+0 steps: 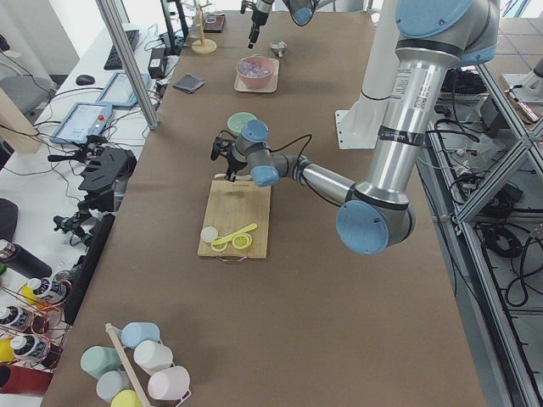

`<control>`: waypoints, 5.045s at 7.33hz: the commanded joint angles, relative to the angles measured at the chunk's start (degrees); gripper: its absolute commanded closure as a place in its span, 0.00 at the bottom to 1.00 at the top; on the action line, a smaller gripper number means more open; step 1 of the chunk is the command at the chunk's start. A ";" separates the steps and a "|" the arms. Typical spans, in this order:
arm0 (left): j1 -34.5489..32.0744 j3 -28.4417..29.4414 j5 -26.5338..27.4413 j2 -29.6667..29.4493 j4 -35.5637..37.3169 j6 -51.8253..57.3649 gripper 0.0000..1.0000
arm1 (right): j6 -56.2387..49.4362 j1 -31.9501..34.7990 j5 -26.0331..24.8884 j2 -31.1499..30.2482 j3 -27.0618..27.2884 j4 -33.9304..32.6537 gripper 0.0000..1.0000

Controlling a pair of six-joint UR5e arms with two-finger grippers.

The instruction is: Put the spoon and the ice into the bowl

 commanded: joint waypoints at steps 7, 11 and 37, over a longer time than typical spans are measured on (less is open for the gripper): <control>15.33 11.03 24.07 -20.92 -0.05 -24.41 1.00 | -1.32 -4.03 -3.77 4.93 -3.83 0.20 0.01; 19.48 11.40 28.50 -22.07 0.12 -27.30 0.50 | -0.53 -5.17 -4.74 4.93 -3.65 0.20 0.01; -20.99 -4.15 -24.38 7.46 13.26 36.76 0.00 | 20.84 -14.14 -18.90 12.13 -7.43 -1.39 1.00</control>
